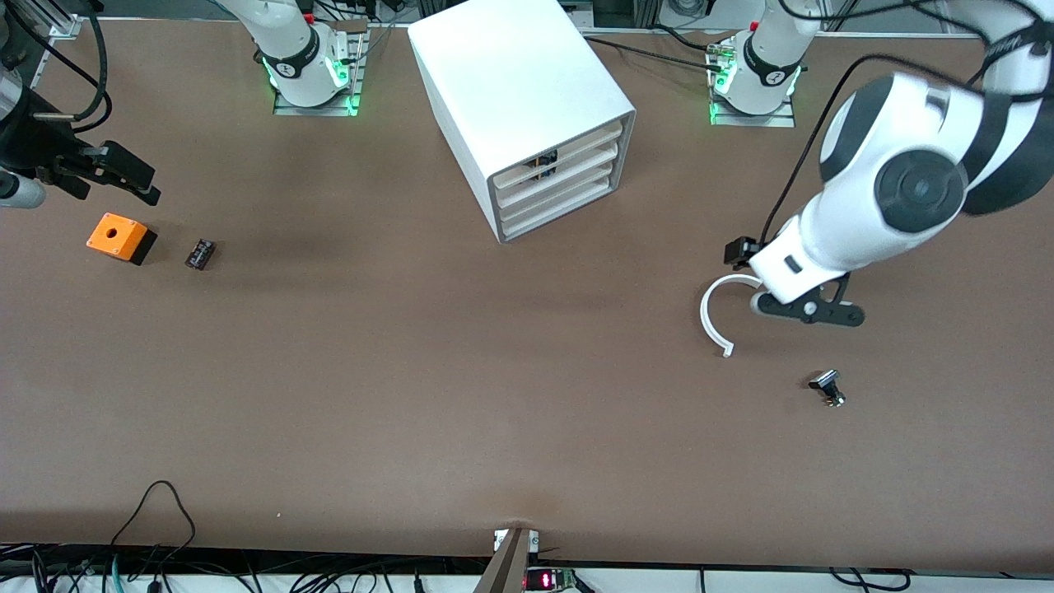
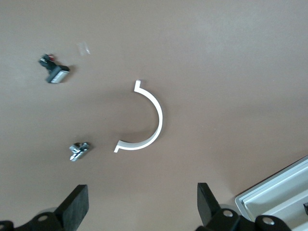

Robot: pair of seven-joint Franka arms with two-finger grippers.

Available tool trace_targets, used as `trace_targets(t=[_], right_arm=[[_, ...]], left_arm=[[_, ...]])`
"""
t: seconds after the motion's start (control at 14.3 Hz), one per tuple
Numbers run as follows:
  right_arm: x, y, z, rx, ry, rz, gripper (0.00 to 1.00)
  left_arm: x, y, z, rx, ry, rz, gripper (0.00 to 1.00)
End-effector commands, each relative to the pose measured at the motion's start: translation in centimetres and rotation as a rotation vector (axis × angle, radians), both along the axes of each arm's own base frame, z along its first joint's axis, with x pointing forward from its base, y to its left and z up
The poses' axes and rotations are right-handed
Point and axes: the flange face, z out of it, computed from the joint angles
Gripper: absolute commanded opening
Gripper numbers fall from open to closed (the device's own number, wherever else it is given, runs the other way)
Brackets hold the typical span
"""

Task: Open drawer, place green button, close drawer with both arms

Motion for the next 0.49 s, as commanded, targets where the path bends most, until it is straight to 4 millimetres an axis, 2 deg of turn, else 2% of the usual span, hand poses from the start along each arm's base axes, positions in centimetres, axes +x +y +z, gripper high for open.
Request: trace_targets(t=[0.0,0.21,0.35,0.42], right_arm=[[0.2,-0.3,0.8,0.023,-0.006,0.016,0.99],[0.1,-0.2,1.0,0.023,-0.010,0.016,0.99],[0.1,-0.3,1.0,0.023,-0.010,0.016,0.99],[0.1,-0.3,1.0,0.023,-0.010,0.016,0.99]], left_arm=[[-1.4,3.6,6.1,0.016,-0.067,-0.050,0.99],[-3.6,9.7,8.0,-0.107,-0.075,-0.057,0.99],[-5.3,12.2,8.7,-0.120,-0.143,-0.021,0.99],[-5.7,12.5,8.2,-0.118,-0.195,-0.008,0.99]])
